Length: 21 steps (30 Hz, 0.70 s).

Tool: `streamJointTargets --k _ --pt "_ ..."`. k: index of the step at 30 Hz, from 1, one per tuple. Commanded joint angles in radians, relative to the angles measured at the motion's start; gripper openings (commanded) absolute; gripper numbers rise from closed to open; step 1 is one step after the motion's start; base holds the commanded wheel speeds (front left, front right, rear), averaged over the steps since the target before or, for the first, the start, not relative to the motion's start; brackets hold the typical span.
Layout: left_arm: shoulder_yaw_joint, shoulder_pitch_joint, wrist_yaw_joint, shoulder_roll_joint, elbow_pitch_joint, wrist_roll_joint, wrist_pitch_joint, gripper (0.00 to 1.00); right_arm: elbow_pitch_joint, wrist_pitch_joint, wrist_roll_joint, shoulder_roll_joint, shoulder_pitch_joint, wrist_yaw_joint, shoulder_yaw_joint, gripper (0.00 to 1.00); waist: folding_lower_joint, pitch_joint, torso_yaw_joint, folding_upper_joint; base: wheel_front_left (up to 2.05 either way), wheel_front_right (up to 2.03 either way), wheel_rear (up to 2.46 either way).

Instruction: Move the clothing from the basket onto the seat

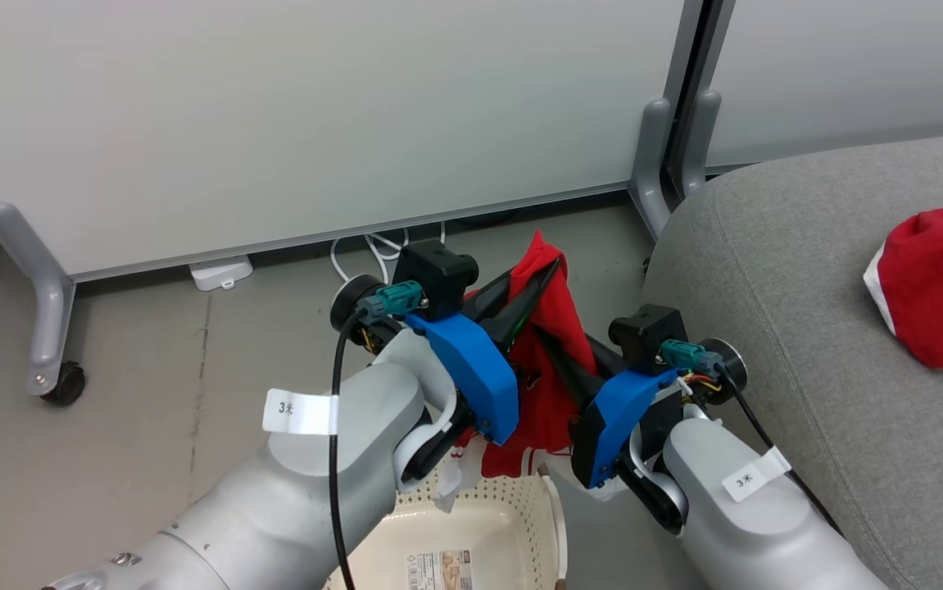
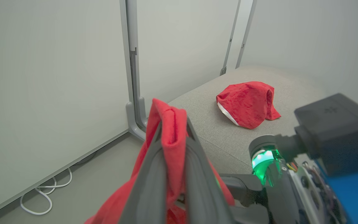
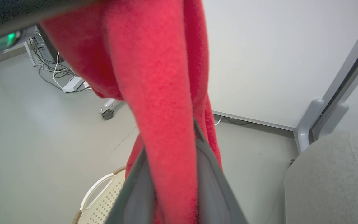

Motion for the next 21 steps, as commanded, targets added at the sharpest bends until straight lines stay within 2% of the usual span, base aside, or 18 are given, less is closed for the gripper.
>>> streamJointTargets --k 1,21 --pt "-0.001 -0.014 -0.001 0.001 -0.002 -0.004 -0.007 0.0 0.009 -0.008 0.01 -0.002 -0.016 0.0 0.009 0.0 -0.0001 0.0 -0.001 0.0 0.0 0.0 0.0" --pt "-0.021 0.005 -0.001 0.016 0.011 -0.024 -0.009 0.0 0.085 -0.056 0.136 -0.002 -0.045 0.0 0.114 0.0 -0.0001 -0.025 -0.008 0.0 0.0 0.0 0.0"
